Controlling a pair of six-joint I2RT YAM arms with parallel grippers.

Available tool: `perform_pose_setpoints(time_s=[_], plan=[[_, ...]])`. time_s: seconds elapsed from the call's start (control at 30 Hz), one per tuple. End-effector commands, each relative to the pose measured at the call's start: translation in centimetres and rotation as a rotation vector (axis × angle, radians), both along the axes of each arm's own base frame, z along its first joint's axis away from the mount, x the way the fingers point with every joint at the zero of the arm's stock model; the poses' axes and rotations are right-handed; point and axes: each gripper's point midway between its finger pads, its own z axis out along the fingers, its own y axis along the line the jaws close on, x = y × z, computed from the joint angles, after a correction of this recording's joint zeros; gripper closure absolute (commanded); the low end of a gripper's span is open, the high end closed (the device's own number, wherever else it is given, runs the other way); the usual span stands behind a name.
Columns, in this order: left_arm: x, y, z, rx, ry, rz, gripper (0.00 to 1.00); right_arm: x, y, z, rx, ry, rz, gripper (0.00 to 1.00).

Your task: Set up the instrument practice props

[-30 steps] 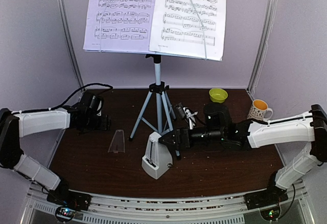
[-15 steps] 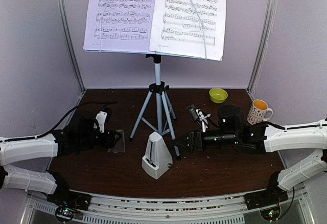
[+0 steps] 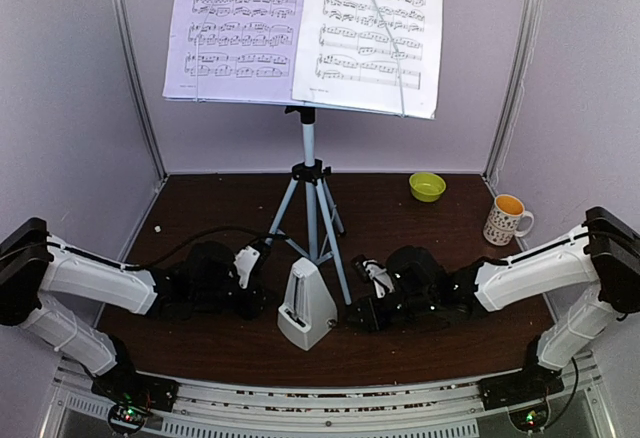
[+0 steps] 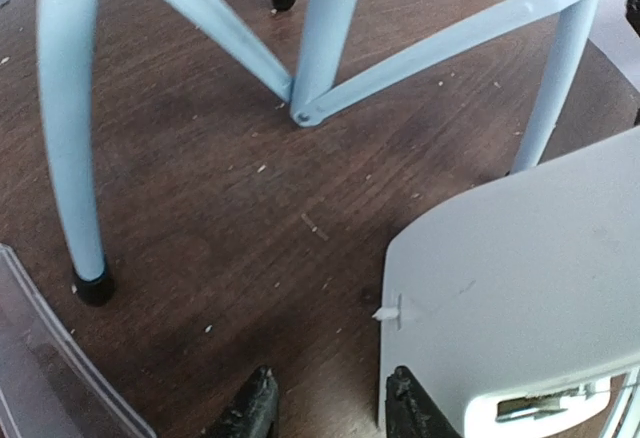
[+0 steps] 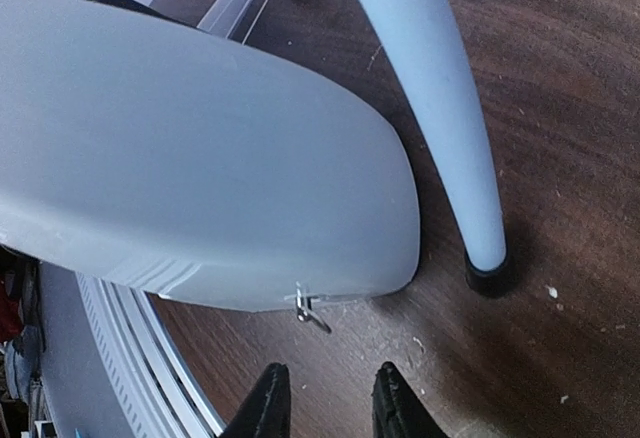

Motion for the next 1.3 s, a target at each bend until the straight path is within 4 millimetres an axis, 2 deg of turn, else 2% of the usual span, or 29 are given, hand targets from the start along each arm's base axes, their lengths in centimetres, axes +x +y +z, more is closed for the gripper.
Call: perform_pose_setpoints(time_s=[0.0, 0.17, 0.47, 0.63, 0.8, 0.97, 1.13, 1.27], plan=[[0.3, -3.0, 2.8, -0.100, -0.081, -0.044, 0.63, 1.8, 1.8, 2.1, 0.041, -0.068, -0.027, 0.71], [-1.1, -3.8, 2.5, -0.112, -0.078, -0.081, 0.65, 2.4, 2.6, 2.2, 0.033, -0.084, -0.027, 0.75], [-3.4, -5.1, 2.6, -0.160, -0.076, -0.120, 0.66, 3.4, 4.0, 3.2, 0.041, -0.120, -0.017, 0.77], [-3.7, -5.3, 2.3, -0.165, -0.070, -0.108, 0.67, 4.1, 5.3, 4.3, 0.050, -0.144, 0.003, 0.76], [-3.4, -4.9, 2.4, -0.166, -0.070, -0.074, 0.66, 4.1, 5.4, 4.4, 0.044, -0.151, 0.009, 0.74], [-2.8, -4.2, 2.2, -0.148, -0.075, -0.021, 0.65, 3.7, 3.7, 5.2, 0.042, -0.180, -0.007, 0.64], [-2.6, -4.3, 2.7, -0.172, -0.084, -0.011, 0.64, 2.6, 2.1, 6.8, 0.078, -0.233, 0.010, 0.38], [-2.5, -4.5, 2.9, -0.195, -0.079, 0.003, 0.65, 1.4, 1.2, 7.3, 0.089, -0.252, 0.025, 0.28]])
